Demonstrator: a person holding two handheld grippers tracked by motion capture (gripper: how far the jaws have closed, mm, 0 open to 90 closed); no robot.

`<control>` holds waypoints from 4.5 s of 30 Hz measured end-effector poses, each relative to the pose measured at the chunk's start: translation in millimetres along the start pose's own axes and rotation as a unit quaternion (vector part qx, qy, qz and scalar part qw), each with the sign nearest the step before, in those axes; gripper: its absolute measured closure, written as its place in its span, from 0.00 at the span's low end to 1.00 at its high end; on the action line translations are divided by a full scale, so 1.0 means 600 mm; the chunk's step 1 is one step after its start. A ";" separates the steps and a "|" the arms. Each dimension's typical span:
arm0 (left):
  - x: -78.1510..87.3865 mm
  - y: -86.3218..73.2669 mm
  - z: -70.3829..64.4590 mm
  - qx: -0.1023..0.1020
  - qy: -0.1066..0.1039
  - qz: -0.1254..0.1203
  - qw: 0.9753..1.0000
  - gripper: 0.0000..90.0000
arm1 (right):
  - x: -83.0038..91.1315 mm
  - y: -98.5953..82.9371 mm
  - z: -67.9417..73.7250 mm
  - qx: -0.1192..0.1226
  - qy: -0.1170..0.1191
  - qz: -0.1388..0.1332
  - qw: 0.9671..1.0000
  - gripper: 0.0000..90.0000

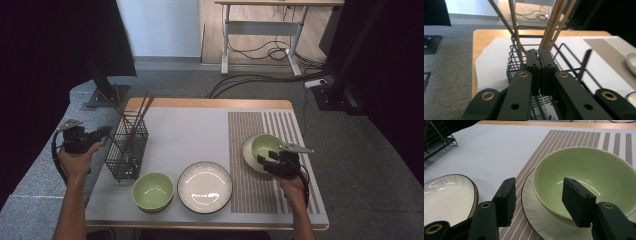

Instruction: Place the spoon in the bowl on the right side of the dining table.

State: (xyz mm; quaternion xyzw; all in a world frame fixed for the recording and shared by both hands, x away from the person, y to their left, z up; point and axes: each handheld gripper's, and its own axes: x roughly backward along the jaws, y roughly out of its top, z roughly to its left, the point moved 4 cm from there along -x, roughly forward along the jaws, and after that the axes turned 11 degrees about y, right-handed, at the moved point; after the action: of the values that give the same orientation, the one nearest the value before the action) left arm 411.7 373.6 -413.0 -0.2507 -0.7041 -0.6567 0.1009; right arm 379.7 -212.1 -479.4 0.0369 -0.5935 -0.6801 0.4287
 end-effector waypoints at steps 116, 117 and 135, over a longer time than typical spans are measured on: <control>0.158 0.085 -0.091 -0.039 -0.048 -0.095 0.994 1.00 | -0.008 0.007 0.011 0.008 0.011 -0.003 1.000 0.50; 0.156 0.084 -0.093 -0.040 -0.049 -0.094 0.994 1.00 | -0.008 0.007 0.011 0.008 0.012 -0.004 1.000 0.50; 0.144 0.067 -0.131 -0.056 -0.066 -0.084 0.993 1.00 | -0.004 0.008 0.012 0.008 0.010 -0.005 1.000 0.50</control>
State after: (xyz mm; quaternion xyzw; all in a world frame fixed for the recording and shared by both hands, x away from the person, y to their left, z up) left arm 342.9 316.2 -328.1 -0.2385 -0.6897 -0.6835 -0.0151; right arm 380.1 -204.6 -474.4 0.0504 -0.5942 -0.6773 0.4309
